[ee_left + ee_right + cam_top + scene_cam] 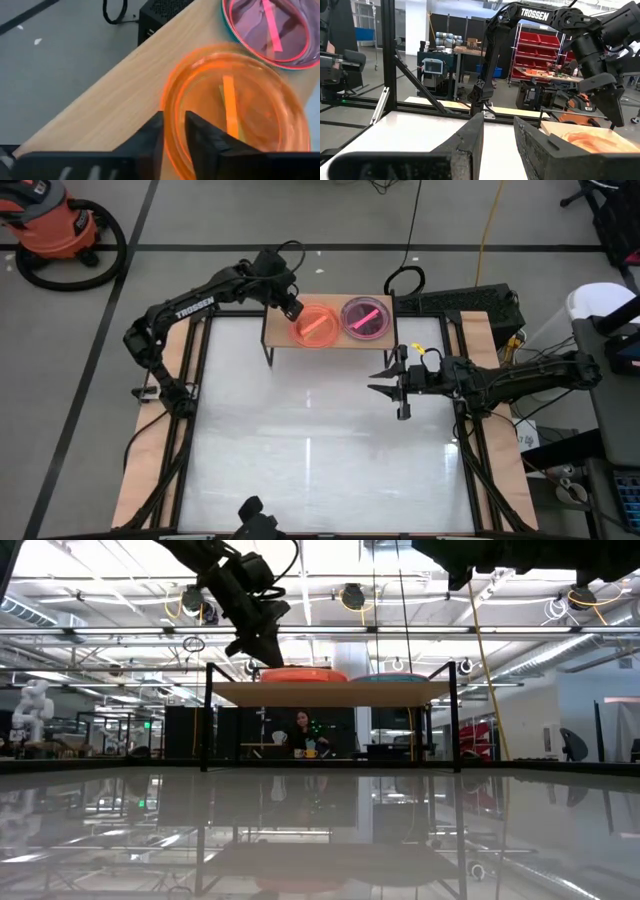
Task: Place and stack plates onto a shelf
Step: Stack the orange plate on the green plate on the shelf, then return to Home Position
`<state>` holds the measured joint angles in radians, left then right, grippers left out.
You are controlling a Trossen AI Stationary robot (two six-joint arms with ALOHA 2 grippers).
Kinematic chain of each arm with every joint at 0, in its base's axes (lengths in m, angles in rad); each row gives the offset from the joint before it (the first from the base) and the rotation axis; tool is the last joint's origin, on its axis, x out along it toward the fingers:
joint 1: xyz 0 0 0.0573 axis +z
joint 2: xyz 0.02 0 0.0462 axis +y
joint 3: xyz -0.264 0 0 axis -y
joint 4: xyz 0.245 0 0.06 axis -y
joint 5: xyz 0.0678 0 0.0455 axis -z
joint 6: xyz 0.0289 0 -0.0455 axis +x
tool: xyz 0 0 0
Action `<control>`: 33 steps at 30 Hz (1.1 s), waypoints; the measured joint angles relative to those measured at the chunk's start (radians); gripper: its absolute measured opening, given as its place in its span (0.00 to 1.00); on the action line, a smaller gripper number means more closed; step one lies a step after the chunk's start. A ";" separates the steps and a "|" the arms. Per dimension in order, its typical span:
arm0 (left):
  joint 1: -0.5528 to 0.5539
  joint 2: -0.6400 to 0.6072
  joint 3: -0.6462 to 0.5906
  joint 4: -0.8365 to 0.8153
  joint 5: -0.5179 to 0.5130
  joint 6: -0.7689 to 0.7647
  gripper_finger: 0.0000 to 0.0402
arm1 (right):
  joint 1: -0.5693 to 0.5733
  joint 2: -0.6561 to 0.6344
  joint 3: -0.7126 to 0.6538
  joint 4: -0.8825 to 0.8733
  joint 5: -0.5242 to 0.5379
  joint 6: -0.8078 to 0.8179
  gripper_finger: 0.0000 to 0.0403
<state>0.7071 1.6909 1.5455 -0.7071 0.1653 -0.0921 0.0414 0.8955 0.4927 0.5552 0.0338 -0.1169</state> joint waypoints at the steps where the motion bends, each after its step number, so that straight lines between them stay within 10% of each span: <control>1: 0.000 -0.003 0.000 -0.001 -0.005 0.005 0.22 | 0.000 0.000 0.000 -0.001 0.000 0.000 0.23; 9: -0.004 -0.092 0.000 -0.001 -0.013 0.114 0.34 | 0.000 -0.010 0.000 -0.080 0.101 0.004 0.23; 26: -0.219 -0.458 -0.005 -0.067 -0.019 0.245 0.21 | 0.000 -0.321 -0.079 -0.447 0.258 0.058 0.23; 33: -0.303 -0.680 -0.288 0.126 -0.018 0.242 0.20 | -0.001 -0.490 -0.217 -0.338 0.347 0.020 0.23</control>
<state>0.4041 1.0108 1.2572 -0.5815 0.1469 0.1503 0.0406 0.4053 0.2755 0.2176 0.3809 -0.0966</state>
